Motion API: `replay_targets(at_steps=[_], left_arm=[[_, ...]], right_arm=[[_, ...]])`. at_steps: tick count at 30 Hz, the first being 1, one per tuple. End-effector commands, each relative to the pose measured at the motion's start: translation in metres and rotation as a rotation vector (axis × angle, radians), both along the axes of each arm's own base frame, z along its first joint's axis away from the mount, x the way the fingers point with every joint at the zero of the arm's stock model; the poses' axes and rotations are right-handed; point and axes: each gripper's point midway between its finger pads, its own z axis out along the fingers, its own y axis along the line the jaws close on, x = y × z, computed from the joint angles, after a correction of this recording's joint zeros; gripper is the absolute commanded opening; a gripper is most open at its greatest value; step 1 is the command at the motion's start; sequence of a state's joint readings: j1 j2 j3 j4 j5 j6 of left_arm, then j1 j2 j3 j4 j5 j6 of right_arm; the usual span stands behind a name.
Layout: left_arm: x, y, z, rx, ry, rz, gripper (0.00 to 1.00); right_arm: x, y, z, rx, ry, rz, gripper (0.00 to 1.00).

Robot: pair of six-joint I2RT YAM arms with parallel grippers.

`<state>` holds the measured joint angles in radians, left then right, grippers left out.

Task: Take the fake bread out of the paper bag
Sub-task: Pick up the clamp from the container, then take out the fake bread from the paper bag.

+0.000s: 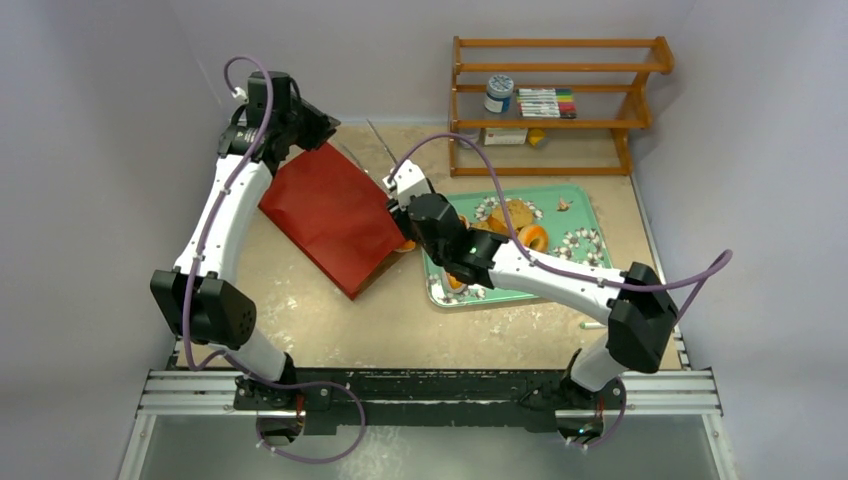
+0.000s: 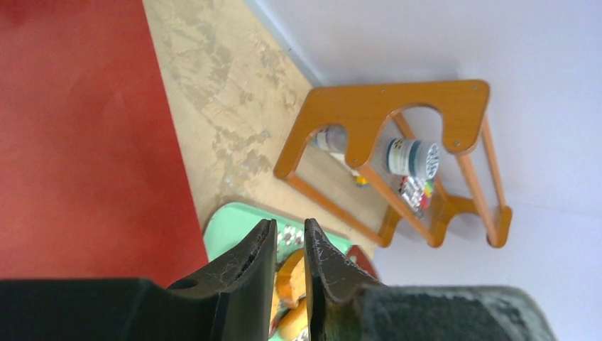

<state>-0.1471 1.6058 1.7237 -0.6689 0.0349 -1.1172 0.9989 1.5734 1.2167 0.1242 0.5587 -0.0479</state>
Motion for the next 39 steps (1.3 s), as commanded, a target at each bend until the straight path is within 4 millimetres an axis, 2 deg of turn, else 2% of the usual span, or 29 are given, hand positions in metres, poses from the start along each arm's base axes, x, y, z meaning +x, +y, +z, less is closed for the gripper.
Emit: replay_targets(at_steps=[1, 4, 7, 14, 20, 29, 39], left_arm=[[0.015, 0.017, 0.054, -0.056, -0.172, 0.092, 0.21], [0.021, 0.035, 0.062, -0.051, -0.199, 0.145, 0.23], [0.025, 0.047, 0.056, -0.05, -0.196, 0.176, 0.23], [0.025, 0.06, 0.023, -0.03, -0.152, 0.214, 0.23], [0.028, 0.068, -0.004, 0.044, -0.094, 0.208, 0.23], [0.021, 0.082, -0.049, 0.121, 0.001, 0.219, 0.23], [0.011, 0.088, -0.078, 0.147, 0.055, 0.216, 0.23]], right_arm=[[-0.018, -0.001, 0.016, 0.09, 0.025, 0.018, 0.46], [-0.032, -0.006, 0.009, 0.097, 0.065, 0.025, 0.46], [-0.046, -0.011, 0.004, 0.108, 0.104, 0.031, 0.45], [-0.077, -0.027, 0.001, 0.155, 0.17, 0.044, 0.44], [-0.111, -0.04, 0.003, 0.184, 0.249, 0.048, 0.43], [-0.175, -0.048, -0.035, 0.174, 0.493, 0.019, 0.42], [-0.207, -0.065, -0.049, 0.191, 0.632, -0.021, 0.42]])
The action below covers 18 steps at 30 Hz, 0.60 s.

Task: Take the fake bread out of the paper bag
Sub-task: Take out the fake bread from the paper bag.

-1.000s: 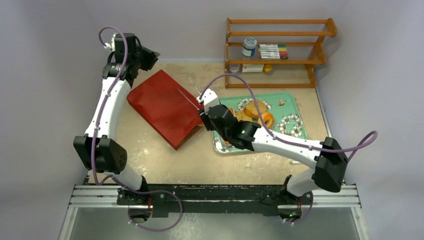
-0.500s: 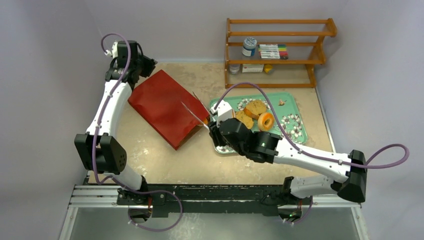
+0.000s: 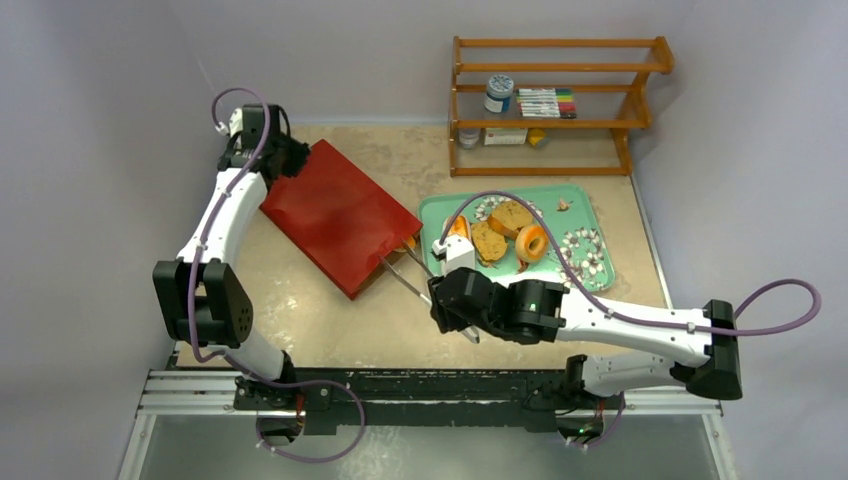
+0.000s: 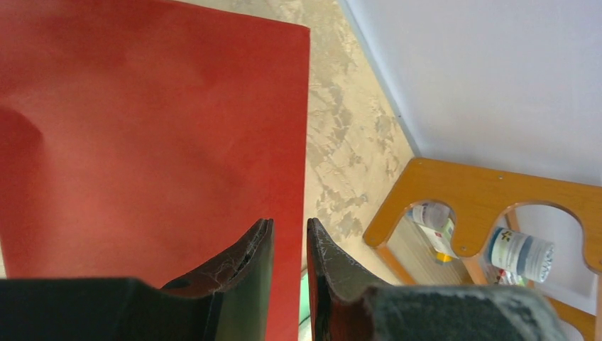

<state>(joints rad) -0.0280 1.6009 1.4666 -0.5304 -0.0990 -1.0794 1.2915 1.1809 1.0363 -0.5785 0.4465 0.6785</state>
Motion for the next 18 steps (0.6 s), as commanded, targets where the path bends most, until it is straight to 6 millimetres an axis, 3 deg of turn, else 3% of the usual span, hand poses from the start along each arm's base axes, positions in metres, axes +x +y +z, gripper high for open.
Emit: replay_targets(at_steps=[1, 7, 18], left_arm=[[0.002, 0.01, 0.006, 0.04, -0.041, 0.005, 0.23], [-0.004, 0.02, -0.008, 0.059, -0.01, 0.027, 0.23], [-0.009, 0.03, -0.023, 0.065, 0.007, 0.064, 0.23]], right_arm=[[-0.014, -0.008, 0.002, 0.048, 0.072, -0.045, 0.42], [-0.021, -0.01, -0.011, 0.046, 0.113, -0.05, 0.42], [-0.017, -0.009, -0.034, -0.019, 0.141, -0.114, 0.42]])
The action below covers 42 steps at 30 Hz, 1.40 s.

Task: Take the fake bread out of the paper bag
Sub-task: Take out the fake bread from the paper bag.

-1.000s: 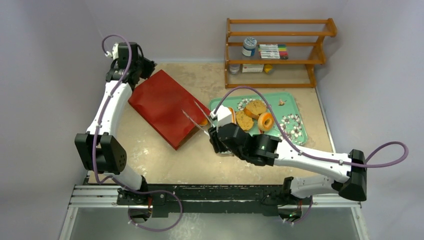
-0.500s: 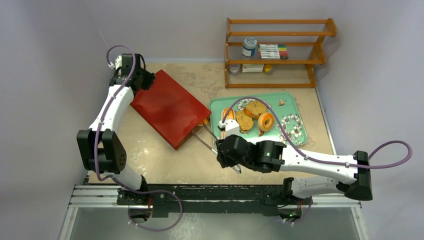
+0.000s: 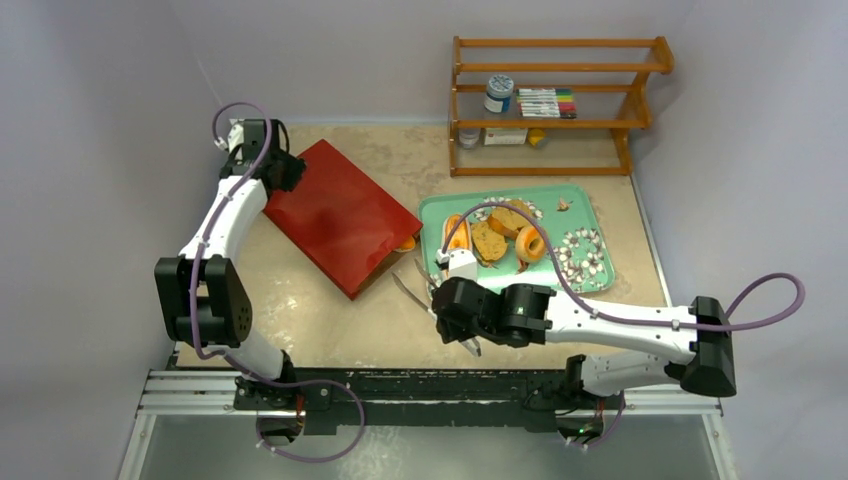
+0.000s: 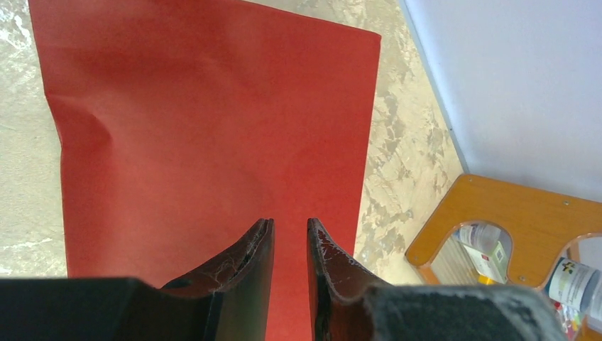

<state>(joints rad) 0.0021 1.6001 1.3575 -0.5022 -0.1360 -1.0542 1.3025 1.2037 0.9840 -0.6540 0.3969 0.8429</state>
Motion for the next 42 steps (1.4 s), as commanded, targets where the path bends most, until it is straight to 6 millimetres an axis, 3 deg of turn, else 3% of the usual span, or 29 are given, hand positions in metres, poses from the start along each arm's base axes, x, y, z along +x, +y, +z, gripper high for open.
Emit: replay_targets(at_steps=[1, 7, 24, 42], left_arm=[[0.003, 0.009, 0.019, 0.022, -0.076, 0.021, 0.23], [0.003, 0.01, 0.017, 0.02, -0.075, 0.023, 0.23], [0.003, 0.011, 0.016, 0.015, -0.074, 0.025, 0.23], [0.004, 0.012, 0.011, 0.015, -0.065, 0.025, 0.23]], right_arm=[[0.005, 0.006, 0.001, 0.02, -0.01, -0.036, 0.42], [0.013, 0.013, -0.008, -0.005, -0.026, -0.047, 0.43], [0.067, 0.016, -0.011, -0.012, -0.085, -0.093, 0.42], [0.085, 0.028, -0.013, -0.006, -0.112, -0.053, 0.42]])
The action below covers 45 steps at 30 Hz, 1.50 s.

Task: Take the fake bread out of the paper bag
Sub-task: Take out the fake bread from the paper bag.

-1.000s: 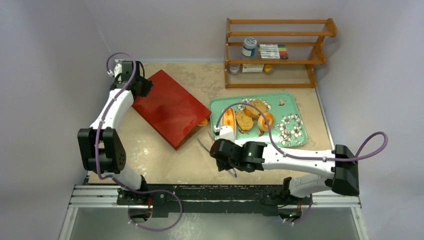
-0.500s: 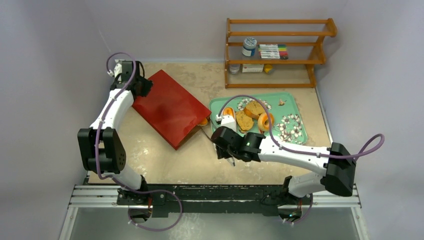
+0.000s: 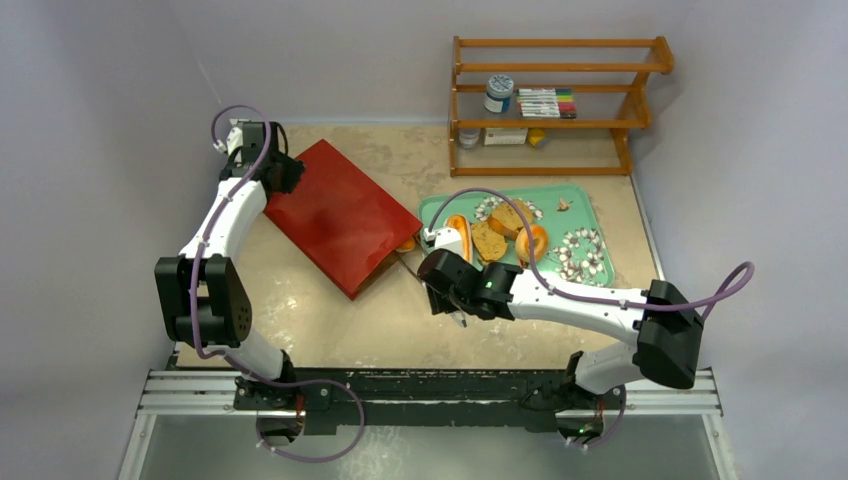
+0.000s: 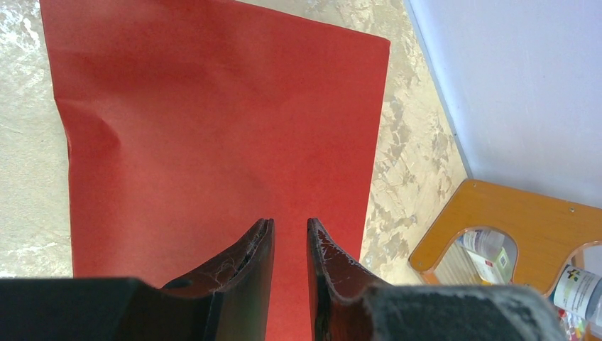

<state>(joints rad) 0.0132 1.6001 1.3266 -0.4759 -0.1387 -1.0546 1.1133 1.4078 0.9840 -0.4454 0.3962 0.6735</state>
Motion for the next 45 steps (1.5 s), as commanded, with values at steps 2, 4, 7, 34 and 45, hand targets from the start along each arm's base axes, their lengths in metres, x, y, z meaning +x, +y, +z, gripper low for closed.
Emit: replay_targets(at_steps=[2, 4, 7, 34, 45], left_arm=[[0.005, 0.007, 0.018, 0.014, -0.067, 0.012, 0.23], [0.005, 0.006, 0.017, 0.014, -0.064, 0.01, 0.23], [0.005, 0.007, 0.015, 0.018, -0.061, 0.014, 0.23], [0.013, 0.066, -0.002, 0.032, -0.073, 0.222, 0.3], [0.032, 0.112, -0.042, -0.097, -0.061, 0.361, 0.37]], right_arm=[[0.015, 0.018, 0.026, 0.08, -0.061, 0.011, 0.41], [0.018, 0.019, 0.026, 0.079, -0.065, 0.014, 0.41], [0.021, 0.021, 0.025, 0.078, -0.064, 0.017, 0.41], [0.052, 0.027, 0.023, 0.107, -0.087, 0.045, 0.4], [0.064, 0.032, 0.026, 0.111, -0.103, 0.068, 0.39]])
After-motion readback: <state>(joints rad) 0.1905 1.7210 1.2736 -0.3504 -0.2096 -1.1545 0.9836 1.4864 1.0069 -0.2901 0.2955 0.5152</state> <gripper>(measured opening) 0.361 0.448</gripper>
